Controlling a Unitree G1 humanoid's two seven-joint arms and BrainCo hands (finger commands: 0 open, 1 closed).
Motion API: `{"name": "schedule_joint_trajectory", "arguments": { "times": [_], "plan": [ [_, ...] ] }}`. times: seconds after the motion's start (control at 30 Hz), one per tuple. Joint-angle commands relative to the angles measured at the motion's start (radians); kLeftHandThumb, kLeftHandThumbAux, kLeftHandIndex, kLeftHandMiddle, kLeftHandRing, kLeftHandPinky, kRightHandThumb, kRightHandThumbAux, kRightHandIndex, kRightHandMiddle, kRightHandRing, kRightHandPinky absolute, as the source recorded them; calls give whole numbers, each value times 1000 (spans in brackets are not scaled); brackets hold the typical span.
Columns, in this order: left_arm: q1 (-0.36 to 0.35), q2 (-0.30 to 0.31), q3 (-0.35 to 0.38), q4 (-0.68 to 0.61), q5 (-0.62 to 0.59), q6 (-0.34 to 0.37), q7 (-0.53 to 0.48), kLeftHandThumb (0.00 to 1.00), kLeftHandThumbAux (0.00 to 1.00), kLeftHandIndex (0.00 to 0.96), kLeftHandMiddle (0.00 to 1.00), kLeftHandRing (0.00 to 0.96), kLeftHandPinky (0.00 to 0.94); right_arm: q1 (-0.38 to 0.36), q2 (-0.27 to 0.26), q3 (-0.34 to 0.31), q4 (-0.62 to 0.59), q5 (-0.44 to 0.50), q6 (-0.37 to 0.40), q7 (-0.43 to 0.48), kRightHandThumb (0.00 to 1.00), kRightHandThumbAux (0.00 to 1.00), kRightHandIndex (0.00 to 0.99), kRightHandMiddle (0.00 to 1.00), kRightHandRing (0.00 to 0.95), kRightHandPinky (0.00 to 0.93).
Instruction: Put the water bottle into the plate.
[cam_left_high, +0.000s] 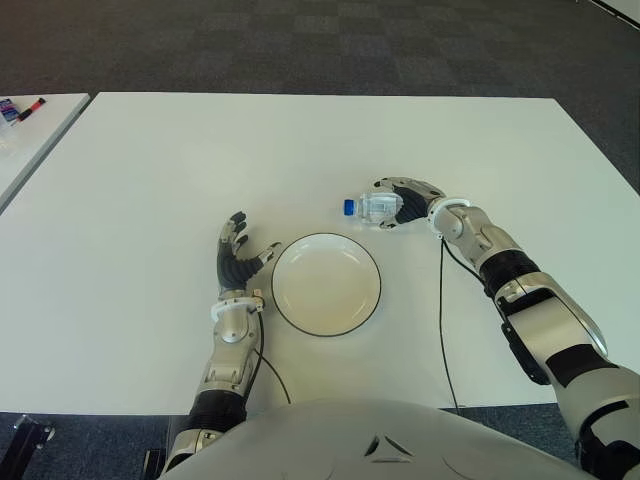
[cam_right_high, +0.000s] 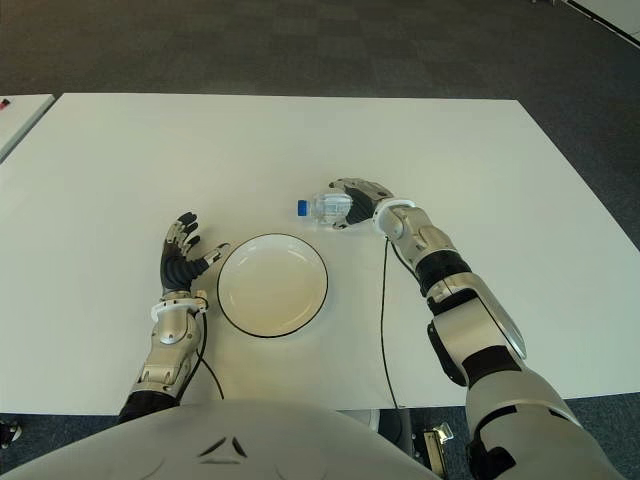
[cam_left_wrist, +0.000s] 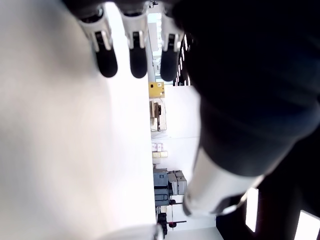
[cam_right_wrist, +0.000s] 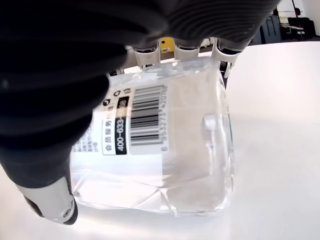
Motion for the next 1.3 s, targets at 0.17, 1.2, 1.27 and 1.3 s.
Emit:
{"name": "schedule_joint_trajectory", "arguments": {
  "times": [0.17, 1.2, 1.27, 1.3],
  "plan": [
    [19, -33, -7, 2, 0, 21, -7, 0, 964, 168, 161, 144, 164, 11, -14, 7, -9, -12, -4, -1, 219, 673, 0, 0, 0, 74],
    [17, -35, -9, -1, 5, 27, -3, 0, 946, 159, 155, 142, 162, -15, -3, 51, -10, -39, -59, 49, 327, 606, 0, 0, 70, 221],
    [17, -34, -10, -2, 6, 26, -3, 0, 944, 159, 154, 141, 161, -18, -1, 55, -11, -41, -59, 54, 330, 603, 0, 0, 75, 242],
    [18, -34, -10, -2, 7, 25, -3, 0, 941, 158, 152, 140, 160, -19, -2, 57, -12, -41, -57, 58, 326, 600, 0, 0, 75, 225]
  ]
}}
